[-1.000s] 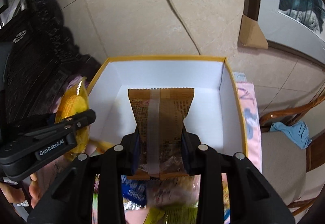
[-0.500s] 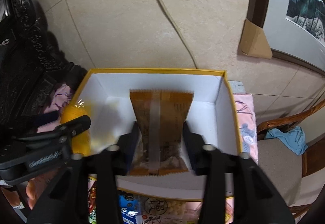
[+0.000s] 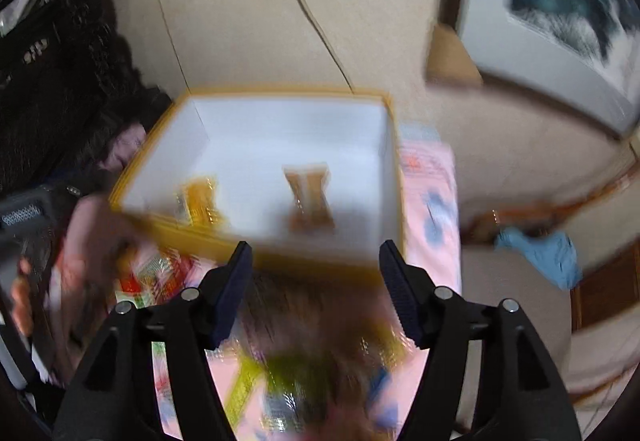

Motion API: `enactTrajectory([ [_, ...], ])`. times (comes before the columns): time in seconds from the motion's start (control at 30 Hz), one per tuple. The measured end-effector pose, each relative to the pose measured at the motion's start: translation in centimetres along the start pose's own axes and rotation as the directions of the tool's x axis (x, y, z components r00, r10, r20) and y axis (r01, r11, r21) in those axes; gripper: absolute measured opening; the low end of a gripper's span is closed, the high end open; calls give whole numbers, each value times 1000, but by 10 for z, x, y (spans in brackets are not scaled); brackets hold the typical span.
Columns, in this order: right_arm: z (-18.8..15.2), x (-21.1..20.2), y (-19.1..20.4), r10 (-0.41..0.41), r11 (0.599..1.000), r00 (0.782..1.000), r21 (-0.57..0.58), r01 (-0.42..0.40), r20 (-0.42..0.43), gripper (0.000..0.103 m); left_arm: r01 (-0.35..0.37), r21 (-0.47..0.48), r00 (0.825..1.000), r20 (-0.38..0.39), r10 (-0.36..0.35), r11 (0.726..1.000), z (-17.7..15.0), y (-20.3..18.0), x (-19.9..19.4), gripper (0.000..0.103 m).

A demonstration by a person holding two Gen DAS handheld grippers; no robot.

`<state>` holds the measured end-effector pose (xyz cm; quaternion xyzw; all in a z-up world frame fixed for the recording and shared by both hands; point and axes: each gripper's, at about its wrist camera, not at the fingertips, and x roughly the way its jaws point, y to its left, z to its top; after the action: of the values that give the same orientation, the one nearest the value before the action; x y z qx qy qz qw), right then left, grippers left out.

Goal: Organize snacks
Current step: 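Release both snacks in the box and return both tools to the table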

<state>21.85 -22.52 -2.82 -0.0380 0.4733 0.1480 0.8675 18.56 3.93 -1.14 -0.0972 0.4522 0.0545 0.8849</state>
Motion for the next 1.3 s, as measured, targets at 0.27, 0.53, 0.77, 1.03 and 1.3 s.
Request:
enactTrajectory([
  [0.27, -147, 4, -49, 24, 995, 985, 101, -7, -173, 67, 26, 15, 984, -175, -23, 1000, -136, 35, -8, 97],
  [0.53, -152, 33, -47, 139, 968, 962, -175, -183, -236, 67, -19, 65, 964, -264, 35, 998, -183, 47, -14, 96],
  [0.77, -162, 56, -57, 234, 960, 914, -69, -271, -333, 72, 2, 110, 974, -225, 23, 994, -178, 27, -30, 97],
  [1.03, -214, 39, -15, 114, 988, 938, -58, -141, -328, 73, -1, 95, 970, -242, 24, 995, -182, 31, -26, 96],
  [1.3, -211, 42, 18, 68, 993, 977, 110, -47, -203, 52, -8, 121, 969, -245, 37, 993, -182, 27, -22, 97],
])
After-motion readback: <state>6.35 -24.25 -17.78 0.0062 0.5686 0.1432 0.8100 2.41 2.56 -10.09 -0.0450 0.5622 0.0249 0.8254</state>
